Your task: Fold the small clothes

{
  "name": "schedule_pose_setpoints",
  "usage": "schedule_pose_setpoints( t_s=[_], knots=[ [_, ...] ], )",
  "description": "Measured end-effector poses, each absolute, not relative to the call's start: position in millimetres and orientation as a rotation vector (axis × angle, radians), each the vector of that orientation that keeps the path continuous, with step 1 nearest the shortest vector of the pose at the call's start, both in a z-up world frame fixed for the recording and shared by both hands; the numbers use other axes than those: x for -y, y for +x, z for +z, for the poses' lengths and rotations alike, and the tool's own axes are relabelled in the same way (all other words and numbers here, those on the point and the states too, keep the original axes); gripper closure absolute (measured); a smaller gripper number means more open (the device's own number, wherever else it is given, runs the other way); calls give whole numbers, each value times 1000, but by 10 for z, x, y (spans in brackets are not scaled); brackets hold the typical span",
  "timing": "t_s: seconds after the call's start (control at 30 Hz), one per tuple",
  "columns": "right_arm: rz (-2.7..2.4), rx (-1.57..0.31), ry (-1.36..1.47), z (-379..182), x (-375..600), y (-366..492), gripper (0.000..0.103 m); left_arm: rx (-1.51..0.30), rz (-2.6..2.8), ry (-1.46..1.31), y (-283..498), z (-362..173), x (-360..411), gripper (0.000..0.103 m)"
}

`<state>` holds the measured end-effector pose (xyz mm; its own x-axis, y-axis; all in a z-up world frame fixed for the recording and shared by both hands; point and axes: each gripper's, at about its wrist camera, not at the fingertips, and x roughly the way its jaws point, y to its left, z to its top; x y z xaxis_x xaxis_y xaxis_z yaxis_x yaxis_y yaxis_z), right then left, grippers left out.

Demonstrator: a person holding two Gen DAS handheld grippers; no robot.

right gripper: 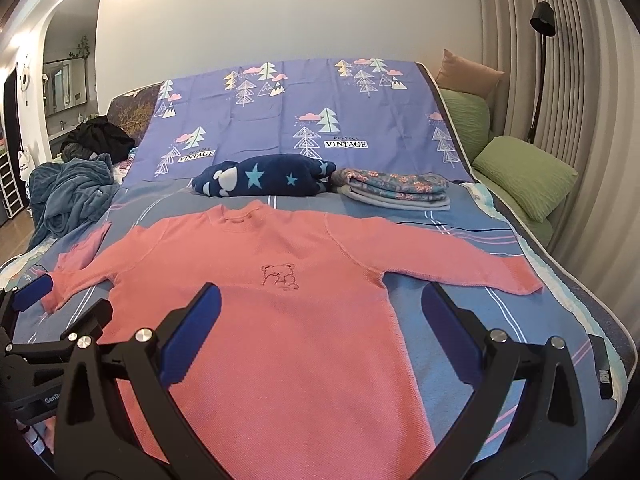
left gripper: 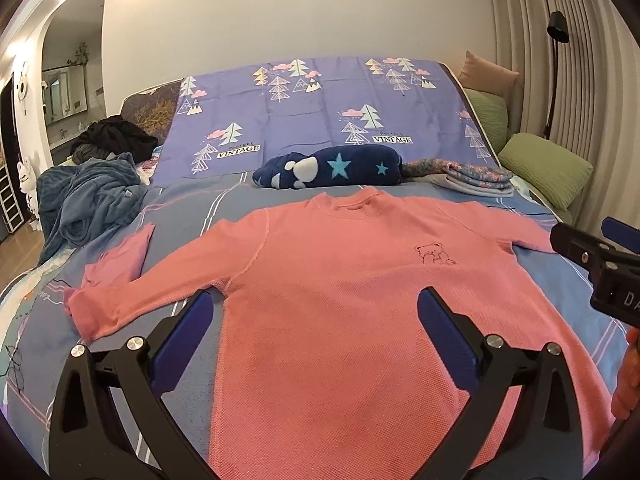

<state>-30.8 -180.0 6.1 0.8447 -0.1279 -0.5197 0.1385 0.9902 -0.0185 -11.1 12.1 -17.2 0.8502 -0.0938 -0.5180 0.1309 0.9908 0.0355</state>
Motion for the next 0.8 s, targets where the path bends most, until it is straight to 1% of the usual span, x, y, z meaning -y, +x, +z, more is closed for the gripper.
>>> schedule_pose_setpoints(
  t_s=[0.8],
  knots=[
    [-133, -586, 37, -22, 1769, -217, 2, -558, -137, 31, -104, -250, -229, 1]
  ],
)
